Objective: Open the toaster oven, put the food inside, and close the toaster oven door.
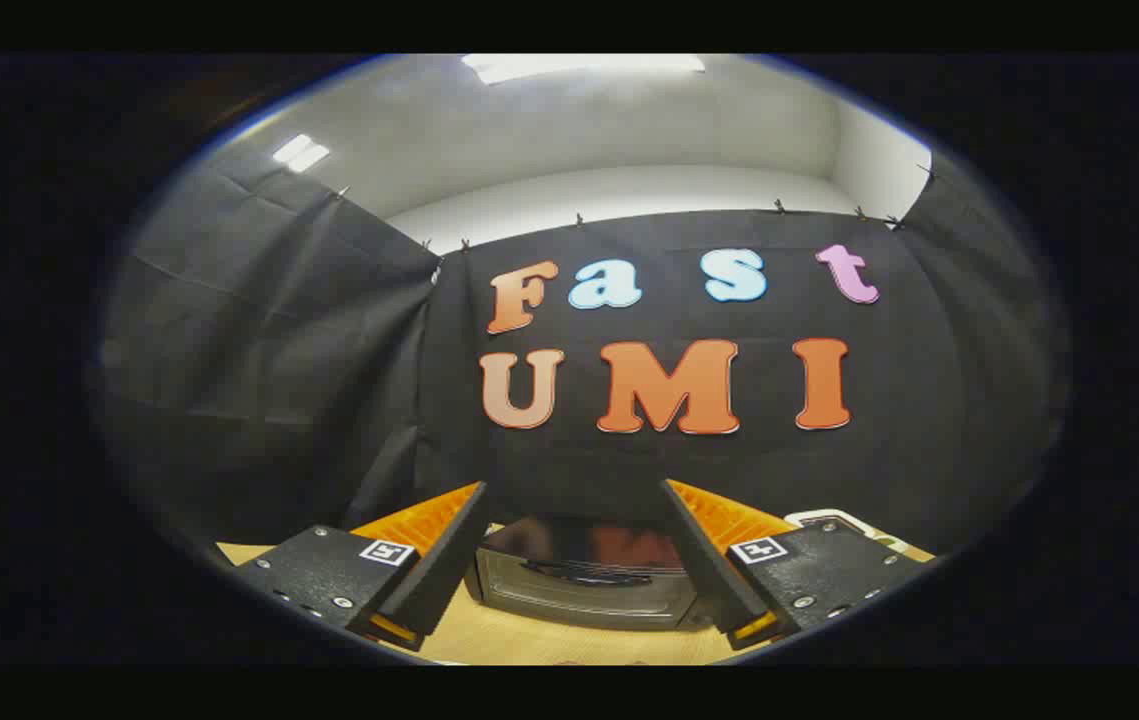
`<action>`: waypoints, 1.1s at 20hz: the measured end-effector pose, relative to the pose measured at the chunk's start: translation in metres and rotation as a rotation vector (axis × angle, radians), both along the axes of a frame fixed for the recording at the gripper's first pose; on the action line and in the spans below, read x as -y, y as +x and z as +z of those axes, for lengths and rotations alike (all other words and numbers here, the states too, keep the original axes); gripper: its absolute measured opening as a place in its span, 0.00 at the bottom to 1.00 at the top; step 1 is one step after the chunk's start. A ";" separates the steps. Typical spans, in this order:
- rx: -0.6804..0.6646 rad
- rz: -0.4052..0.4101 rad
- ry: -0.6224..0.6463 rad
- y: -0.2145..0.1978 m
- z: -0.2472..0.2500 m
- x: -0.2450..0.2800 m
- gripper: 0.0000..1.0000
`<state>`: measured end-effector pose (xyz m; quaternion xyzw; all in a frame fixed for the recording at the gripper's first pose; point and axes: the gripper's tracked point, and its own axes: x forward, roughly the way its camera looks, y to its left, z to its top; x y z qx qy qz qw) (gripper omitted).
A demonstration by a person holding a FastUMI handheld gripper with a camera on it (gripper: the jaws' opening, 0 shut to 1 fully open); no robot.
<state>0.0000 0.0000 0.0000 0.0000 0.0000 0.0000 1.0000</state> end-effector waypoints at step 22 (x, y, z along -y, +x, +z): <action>-0.132 -0.006 0.048 0.039 -0.069 -0.020 0.99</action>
